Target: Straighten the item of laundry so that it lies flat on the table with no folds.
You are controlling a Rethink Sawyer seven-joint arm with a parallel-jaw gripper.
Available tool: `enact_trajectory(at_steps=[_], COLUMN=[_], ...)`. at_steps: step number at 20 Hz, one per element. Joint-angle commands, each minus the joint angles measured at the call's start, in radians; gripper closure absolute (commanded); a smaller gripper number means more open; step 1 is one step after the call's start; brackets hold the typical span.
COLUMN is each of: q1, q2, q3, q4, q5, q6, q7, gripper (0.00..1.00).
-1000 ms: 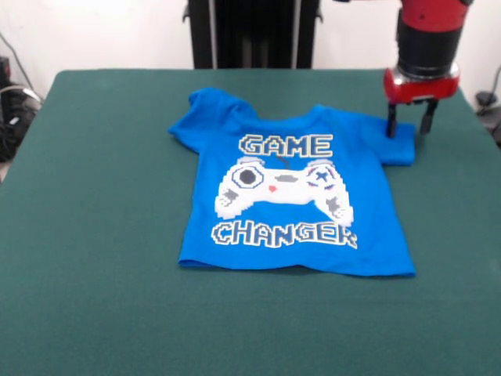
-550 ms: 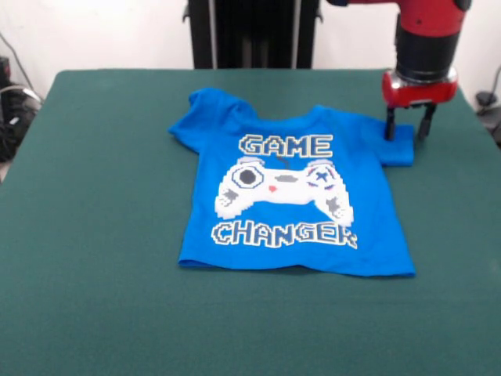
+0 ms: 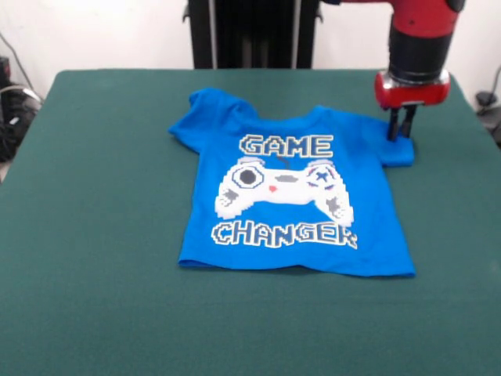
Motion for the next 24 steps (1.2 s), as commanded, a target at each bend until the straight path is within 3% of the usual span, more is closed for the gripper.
enact_trajectory(at_steps=[1, 11, 24], q1=[0.029, 0.028, 0.137], q2=[0.114, 0.097, 0.054], q3=[0.020, 0.019, 0.003], q4=[-0.058, -0.042, -0.034], q5=[0.095, 0.104, 0.215], q6=[-0.081, -0.073, -0.030], q7=[0.276, 0.277, 0.324], gripper=[1.00, 1.00, 1.00])
